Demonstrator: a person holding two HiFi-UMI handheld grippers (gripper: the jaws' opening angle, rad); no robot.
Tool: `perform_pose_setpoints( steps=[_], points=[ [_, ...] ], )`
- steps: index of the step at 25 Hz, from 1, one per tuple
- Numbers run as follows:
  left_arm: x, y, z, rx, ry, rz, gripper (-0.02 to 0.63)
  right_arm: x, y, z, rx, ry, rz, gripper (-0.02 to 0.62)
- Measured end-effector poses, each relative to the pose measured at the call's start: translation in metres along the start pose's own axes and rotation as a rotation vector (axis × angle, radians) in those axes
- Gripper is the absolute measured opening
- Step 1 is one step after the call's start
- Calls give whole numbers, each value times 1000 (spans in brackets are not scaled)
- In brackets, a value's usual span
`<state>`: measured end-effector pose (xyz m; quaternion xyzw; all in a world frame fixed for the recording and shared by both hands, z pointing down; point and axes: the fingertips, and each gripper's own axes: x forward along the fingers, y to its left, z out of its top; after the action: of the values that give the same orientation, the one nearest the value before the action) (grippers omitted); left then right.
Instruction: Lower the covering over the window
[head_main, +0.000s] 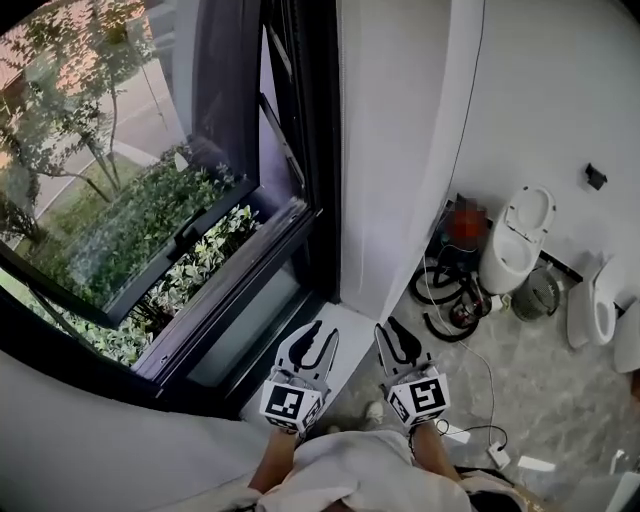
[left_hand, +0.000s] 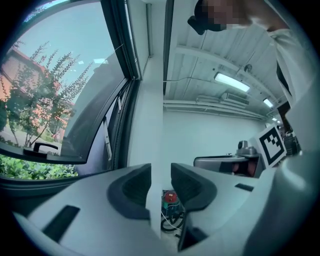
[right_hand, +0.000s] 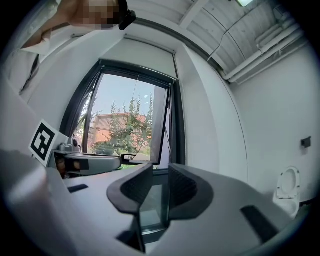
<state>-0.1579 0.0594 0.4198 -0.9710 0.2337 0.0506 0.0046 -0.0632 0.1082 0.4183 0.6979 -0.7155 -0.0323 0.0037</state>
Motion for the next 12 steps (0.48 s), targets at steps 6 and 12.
perform_pose_setpoints(
  steps=[6,12],
  points=[
    [38,-2,-7,8,16,35,123,19,-39,-4,10,7,32,84],
    [72,-4,-16,16,33,83,118,40,-69,-12,13,16,89,83]
  ],
)
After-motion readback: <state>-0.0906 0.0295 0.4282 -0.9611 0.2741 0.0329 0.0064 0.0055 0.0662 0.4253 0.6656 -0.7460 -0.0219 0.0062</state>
